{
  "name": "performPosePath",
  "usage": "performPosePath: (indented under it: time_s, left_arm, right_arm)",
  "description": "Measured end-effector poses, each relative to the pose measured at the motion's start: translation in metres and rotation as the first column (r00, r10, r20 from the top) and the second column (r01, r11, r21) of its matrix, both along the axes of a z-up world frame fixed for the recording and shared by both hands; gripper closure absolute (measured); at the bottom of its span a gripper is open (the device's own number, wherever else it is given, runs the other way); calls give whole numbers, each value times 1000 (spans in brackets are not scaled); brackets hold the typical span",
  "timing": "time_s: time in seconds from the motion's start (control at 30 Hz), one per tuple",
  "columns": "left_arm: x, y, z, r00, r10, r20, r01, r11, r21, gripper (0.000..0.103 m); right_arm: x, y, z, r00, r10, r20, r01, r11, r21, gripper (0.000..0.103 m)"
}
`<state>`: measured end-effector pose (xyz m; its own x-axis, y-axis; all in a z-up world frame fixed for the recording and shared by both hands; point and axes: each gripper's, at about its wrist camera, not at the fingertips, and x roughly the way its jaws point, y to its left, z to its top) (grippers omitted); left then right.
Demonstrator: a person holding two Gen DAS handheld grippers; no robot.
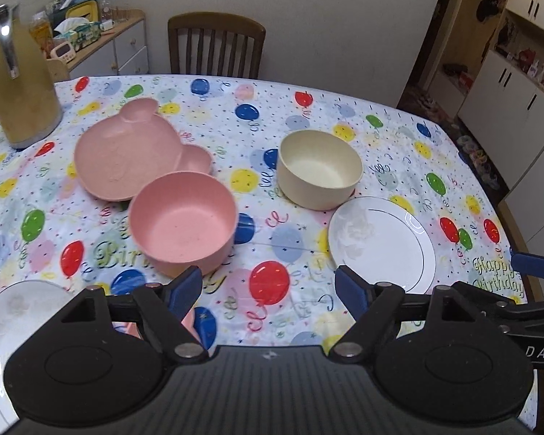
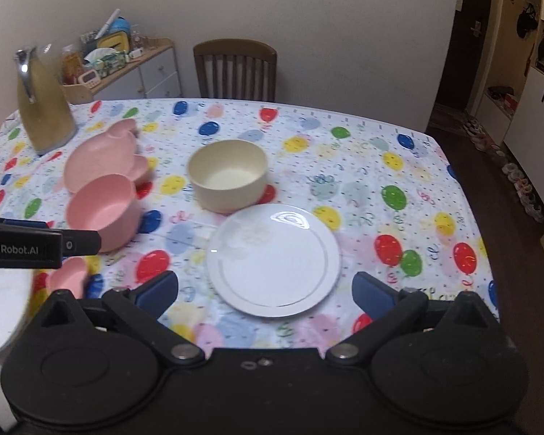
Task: Organize plates and bowls
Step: 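Move both grippers to the rim of the small white plate, then close both grippers on the rim of the small white plate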
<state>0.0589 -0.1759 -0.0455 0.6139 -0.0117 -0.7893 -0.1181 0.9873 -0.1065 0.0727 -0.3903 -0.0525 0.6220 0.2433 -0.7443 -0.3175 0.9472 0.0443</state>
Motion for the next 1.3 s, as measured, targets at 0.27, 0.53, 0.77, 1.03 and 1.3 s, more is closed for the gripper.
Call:
performPosePath:
  time_s: [0.27,0.53,0.77,1.03,1.3]
  left_arm:
    - [41,-31,-23,999,-33,-38,34,999,12,23]
    - [77,-51,-49,995,-53,-79,54,999,4,23]
    - [101,-57,-73,991,-45,-129,42,999,-29,23]
    - [108,-53,-91,986,-51,-158,46,998,-34,46]
    - [104,-56,-97,987,-89,-134,87,996,-19,62]
  right_arm:
    - [40,-27,-31,998,-21,-58,19,999,-31,6]
    - [77,-35,-55,993,-28,-115,25,999,-33,18]
    - [103,-36,-76,984,-27,-178,25,1000,-13,34]
    - [117,-39,-86,974,-23,-224,23,1000,-1,54]
    - [122,-38,-88,970,9,-241,-7,1000,10,64]
